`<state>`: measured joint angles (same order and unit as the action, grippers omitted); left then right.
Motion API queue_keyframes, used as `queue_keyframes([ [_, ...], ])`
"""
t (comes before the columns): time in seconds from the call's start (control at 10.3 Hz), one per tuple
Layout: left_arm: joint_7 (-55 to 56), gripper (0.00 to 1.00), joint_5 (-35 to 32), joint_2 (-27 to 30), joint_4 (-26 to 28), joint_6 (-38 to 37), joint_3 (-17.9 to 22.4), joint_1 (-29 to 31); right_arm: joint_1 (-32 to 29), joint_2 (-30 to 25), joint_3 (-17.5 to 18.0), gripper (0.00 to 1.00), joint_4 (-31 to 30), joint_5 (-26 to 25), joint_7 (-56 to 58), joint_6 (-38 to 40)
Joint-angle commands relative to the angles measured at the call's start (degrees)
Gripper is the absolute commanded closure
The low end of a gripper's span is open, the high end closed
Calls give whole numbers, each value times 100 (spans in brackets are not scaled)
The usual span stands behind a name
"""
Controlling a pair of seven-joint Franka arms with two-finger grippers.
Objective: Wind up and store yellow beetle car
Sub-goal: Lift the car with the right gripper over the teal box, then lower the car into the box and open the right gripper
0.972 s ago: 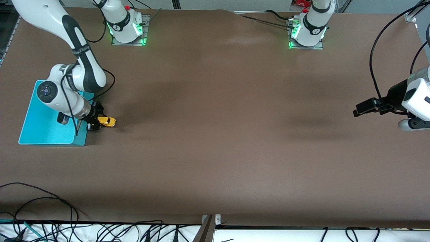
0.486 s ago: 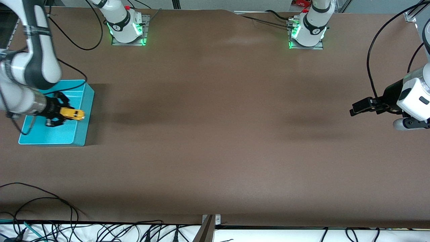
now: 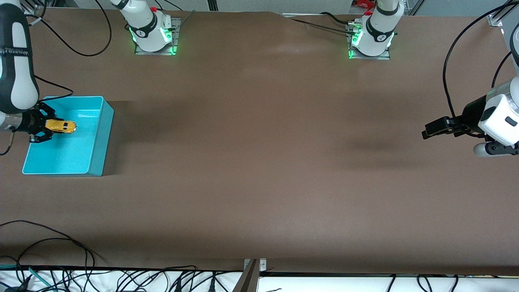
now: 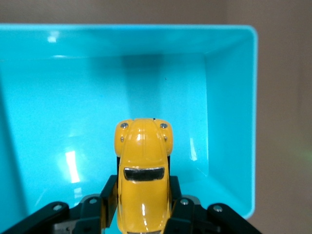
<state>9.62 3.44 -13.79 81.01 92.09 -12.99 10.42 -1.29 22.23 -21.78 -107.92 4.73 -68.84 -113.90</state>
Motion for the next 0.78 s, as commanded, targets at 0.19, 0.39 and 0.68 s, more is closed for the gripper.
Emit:
queue_keyframes([
  [0.19,-101,0,131,87,64,-68,-10,48,-38,738,59,94,-247,187,151,-940],
  [0.39,-101,0,131,87,64,-147,-10,48,-38,913,68,93,-361,195,151,-1168],
  [0.68,-180,0,157,79,64,-147,-10,65,-29,941,77,65,-449,266,134,-1345],
])
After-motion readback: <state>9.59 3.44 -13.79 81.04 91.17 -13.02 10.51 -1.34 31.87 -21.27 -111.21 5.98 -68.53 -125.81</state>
